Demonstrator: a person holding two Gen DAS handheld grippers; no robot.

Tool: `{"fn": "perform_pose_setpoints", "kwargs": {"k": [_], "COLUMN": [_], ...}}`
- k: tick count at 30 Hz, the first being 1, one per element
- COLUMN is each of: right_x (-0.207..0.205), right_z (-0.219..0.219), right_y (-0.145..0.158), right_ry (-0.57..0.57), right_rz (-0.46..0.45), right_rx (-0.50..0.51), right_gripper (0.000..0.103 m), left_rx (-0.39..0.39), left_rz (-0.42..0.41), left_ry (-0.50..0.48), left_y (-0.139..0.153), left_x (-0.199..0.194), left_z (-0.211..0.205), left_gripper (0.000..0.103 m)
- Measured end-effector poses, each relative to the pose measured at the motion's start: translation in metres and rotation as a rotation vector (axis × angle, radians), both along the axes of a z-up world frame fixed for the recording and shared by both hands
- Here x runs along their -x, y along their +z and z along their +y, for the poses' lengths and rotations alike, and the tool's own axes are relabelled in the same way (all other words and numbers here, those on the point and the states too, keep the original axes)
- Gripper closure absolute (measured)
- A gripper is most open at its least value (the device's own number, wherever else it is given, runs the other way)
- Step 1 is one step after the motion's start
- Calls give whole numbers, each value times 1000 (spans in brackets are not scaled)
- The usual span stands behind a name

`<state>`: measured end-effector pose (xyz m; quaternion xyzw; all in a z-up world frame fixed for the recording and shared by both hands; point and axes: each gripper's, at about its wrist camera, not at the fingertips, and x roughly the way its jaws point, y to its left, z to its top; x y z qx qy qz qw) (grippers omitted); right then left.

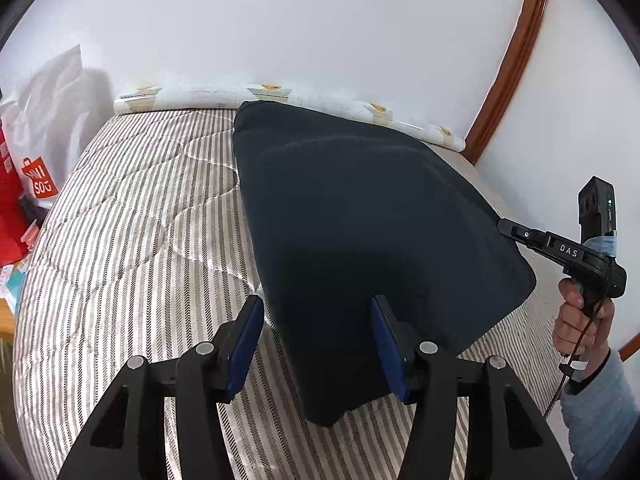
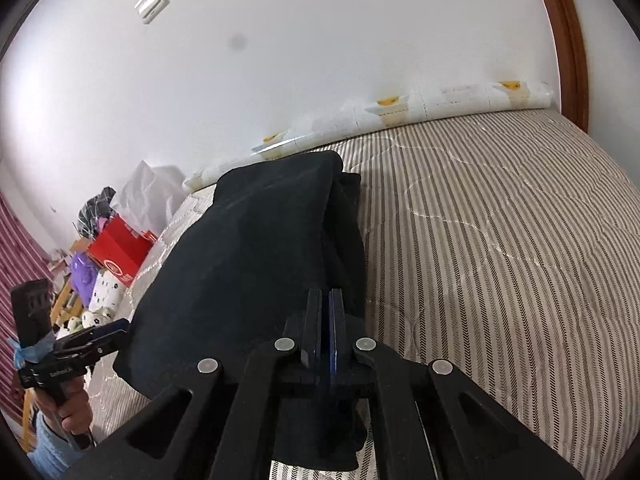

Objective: Fold small clothes

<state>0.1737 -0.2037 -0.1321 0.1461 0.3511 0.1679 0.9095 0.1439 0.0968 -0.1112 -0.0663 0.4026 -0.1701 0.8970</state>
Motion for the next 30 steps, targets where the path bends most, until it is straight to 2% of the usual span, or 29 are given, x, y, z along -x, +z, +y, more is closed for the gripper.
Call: {"fn": "perform_pose_setpoints", "kwargs": {"k": [15, 17, 24, 27, 29, 30], "right_x": [3, 4, 31, 50, 66, 80], "right_z": [7, 6, 8, 12, 13, 16], "right_y": [10, 9, 21, 35, 45, 53], "right_ry": [-4, -15, -70, -110, -140, -159], "right_rz": [-3, 4, -14, -23, -43, -68], "right_rx": [53, 54, 115, 173, 196, 215], "right_gripper": [100, 97, 95, 79, 60, 58], "left_rx": [-21, -23, -20, -24, -26, -26], "left_rz": [0, 0, 9, -9, -24, -35], "left_ry": [12, 14, 40, 64, 77, 86], "left_y": [1, 2, 7, 17, 26, 32], "left_x": [4, 4, 13, 27, 40, 49], "left_z": [-2, -2, -2, -3, -3, -2], "left_gripper": [51, 51, 51, 51, 50, 46]}}
